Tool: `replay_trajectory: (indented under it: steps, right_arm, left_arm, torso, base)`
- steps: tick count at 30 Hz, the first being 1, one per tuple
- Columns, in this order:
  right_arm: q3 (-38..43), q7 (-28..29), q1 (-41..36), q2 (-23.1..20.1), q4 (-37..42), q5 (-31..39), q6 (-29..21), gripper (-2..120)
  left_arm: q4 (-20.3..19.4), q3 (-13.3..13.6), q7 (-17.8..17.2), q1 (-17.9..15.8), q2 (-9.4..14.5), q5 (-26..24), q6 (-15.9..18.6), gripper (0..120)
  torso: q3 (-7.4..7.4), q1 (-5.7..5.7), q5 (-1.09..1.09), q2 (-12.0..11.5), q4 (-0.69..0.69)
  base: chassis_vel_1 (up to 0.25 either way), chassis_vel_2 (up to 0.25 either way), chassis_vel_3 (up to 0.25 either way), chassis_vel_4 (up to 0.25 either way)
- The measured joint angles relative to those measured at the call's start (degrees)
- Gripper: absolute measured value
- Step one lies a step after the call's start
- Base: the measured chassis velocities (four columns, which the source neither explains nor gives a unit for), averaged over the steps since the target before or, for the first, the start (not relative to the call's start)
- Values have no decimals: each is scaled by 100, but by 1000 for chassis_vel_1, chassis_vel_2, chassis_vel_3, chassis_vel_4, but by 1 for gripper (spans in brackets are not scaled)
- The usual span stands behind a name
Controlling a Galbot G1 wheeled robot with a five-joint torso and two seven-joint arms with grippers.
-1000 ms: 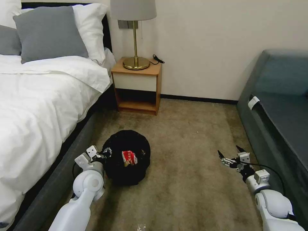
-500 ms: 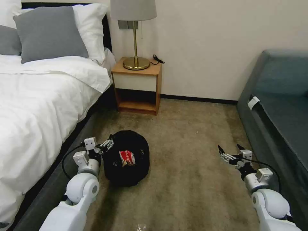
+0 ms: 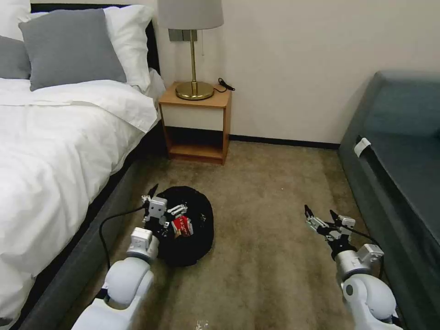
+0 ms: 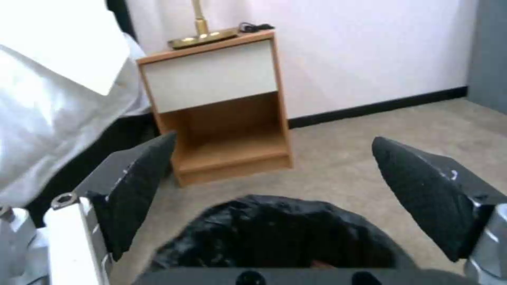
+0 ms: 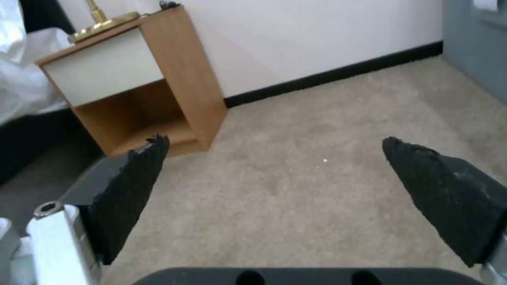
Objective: Pick up the trash bin, then pick up the garbage on the floor and place it into the trash bin.
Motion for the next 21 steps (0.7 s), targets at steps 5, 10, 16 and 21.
replay_trajectory:
  steps: [5,10,16,21]
  right_arm:
    - [3,39,-13,210,29,164,-141,100]
    - [2,54,-14,229,34,189,-171,100]
    - [0,55,-14,225,34,188,-172,100]
    - [0,53,-13,220,33,183,-173,100]
  left_arm:
    - [28,121,1,138,-115,111,-63,100]
    - [37,126,-19,146,-124,110,-64,100]
    - [40,125,-33,146,-124,92,-59,100]
    - [42,122,-38,143,-124,80,-52,100]
  torso:
    - [0,0,0,0,0]
    - [0,0,0,0,1]
    - [0,0,0,0,0]
    - [0,0,0,0,0]
  base:
    - [0,0,0,0]
    - [0,0,0,0]
    - [0,0,0,0]
    - [0,0,0,0]
